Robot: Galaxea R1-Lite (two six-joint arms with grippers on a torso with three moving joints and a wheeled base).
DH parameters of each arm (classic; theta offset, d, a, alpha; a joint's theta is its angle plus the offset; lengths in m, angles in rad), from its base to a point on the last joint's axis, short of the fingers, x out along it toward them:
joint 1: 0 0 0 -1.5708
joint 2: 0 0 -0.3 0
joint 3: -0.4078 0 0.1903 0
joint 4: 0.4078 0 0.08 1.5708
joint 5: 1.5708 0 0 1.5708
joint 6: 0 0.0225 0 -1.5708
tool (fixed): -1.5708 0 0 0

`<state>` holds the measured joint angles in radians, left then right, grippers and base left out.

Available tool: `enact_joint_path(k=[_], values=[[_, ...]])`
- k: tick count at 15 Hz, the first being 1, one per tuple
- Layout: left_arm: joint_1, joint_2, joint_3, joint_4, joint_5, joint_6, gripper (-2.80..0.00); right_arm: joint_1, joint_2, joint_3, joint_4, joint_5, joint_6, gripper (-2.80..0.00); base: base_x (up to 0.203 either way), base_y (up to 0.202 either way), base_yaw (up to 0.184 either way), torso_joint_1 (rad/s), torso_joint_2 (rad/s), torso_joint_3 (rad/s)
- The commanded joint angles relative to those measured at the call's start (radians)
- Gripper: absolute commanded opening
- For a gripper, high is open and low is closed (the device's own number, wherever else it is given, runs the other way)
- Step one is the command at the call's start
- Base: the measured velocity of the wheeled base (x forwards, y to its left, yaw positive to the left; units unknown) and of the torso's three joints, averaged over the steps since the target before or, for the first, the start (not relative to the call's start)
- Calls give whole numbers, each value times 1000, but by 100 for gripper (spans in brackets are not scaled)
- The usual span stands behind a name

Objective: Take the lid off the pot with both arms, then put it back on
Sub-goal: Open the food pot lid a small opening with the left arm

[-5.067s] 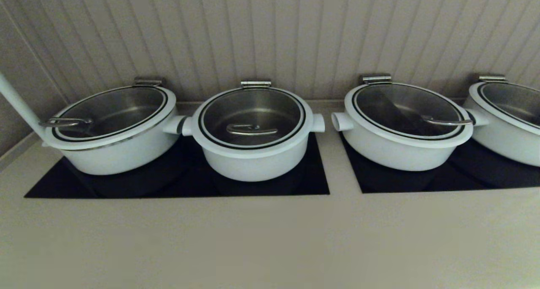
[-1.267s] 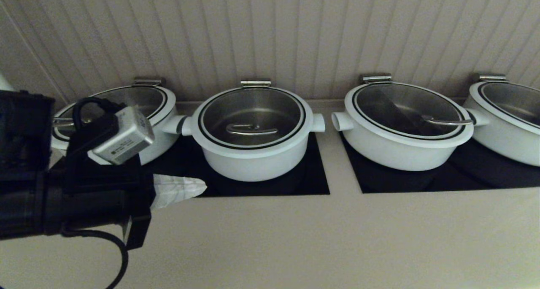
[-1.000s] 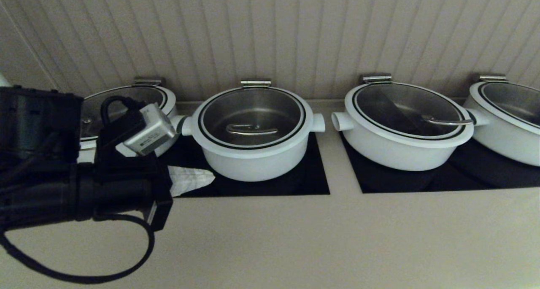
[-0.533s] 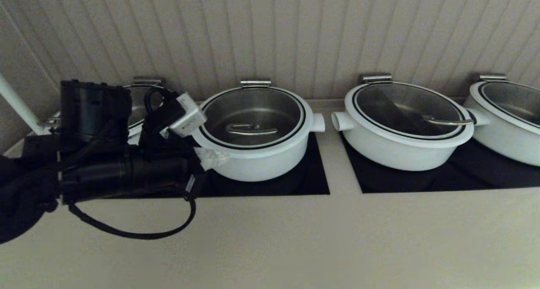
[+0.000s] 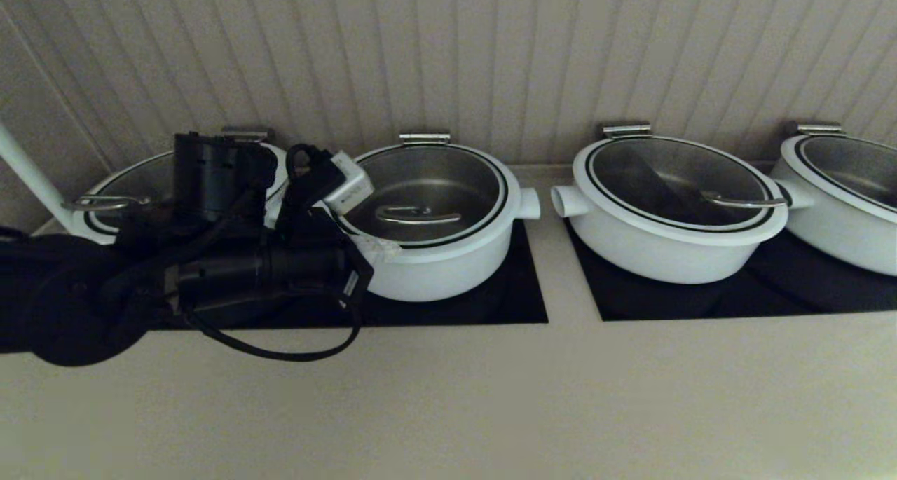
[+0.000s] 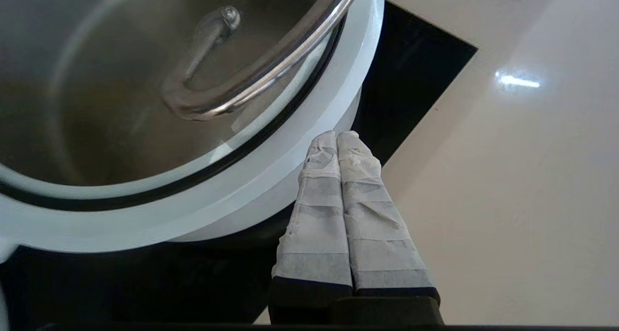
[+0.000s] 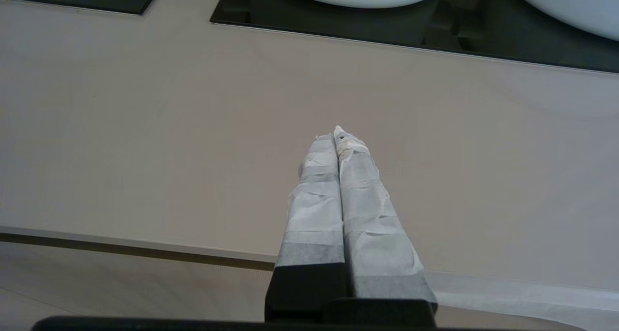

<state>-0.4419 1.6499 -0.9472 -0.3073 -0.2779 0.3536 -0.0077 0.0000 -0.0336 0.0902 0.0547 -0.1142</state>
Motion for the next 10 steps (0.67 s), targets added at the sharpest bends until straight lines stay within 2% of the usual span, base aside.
enact_joint_path(k=[1, 5, 8, 10], values=[[0, 31, -16, -3, -1, 0, -280, 0, 0, 0, -1, 1, -2, -280, 0, 0, 0, 0, 0, 0], [0, 63, -51, -9, 0, -1, -280, 0, 2, 0, 0, 1, -2, -280, 0, 0, 0, 0, 0, 0], [0, 94, -59, -97, 2, -29, -280, 0, 2, 0, -1, 1, -2, -280, 0, 0, 0, 0, 0, 0], [0, 100, -61, -105, 2, -31, -280, 0, 2, 0, -1, 1, -2, -280, 0, 0, 0, 0, 0, 0]])
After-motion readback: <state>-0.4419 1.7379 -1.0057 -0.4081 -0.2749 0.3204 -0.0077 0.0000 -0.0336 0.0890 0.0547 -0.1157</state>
